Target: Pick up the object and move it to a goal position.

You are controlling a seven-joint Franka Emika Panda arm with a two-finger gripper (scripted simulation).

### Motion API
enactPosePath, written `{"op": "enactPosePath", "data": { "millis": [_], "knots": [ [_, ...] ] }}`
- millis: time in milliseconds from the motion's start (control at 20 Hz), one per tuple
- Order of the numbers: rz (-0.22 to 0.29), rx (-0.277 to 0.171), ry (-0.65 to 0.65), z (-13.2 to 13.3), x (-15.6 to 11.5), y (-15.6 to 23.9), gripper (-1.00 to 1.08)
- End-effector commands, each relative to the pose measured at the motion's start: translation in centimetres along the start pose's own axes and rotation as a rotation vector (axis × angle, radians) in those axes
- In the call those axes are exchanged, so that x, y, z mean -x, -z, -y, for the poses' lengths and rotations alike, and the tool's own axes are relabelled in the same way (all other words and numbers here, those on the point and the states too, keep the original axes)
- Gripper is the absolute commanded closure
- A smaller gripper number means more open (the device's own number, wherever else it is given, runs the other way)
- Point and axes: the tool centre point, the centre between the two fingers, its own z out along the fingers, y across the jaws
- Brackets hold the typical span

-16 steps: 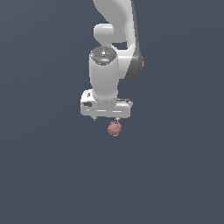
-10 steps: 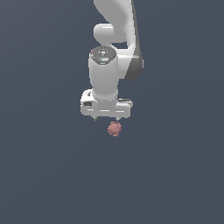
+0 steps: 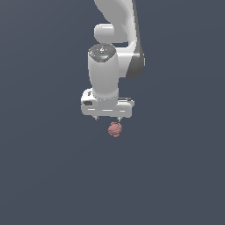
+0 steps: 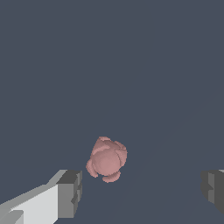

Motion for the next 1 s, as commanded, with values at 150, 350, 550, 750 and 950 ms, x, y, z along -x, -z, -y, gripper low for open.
{"op": "enactPosePath", "data": {
  "millis": [150, 350, 550, 750, 950],
  "knots": [
    [0.002, 0.001, -0.025, 0.2, 0.2, -0.7, -0.92],
    [0.004, 0.002, -0.066, 0.6, 0.6, -1.8, -0.92],
    [0.007, 0.004, -0.124, 1.1, 1.1, -3.4, -0.92],
    [0.011, 0.008, -0.202, 1.8, 2.0, -5.5, -0.92],
    [0.014, 0.013, -0.277, 2.4, 2.8, -7.4, -0.92]
  ]
}}
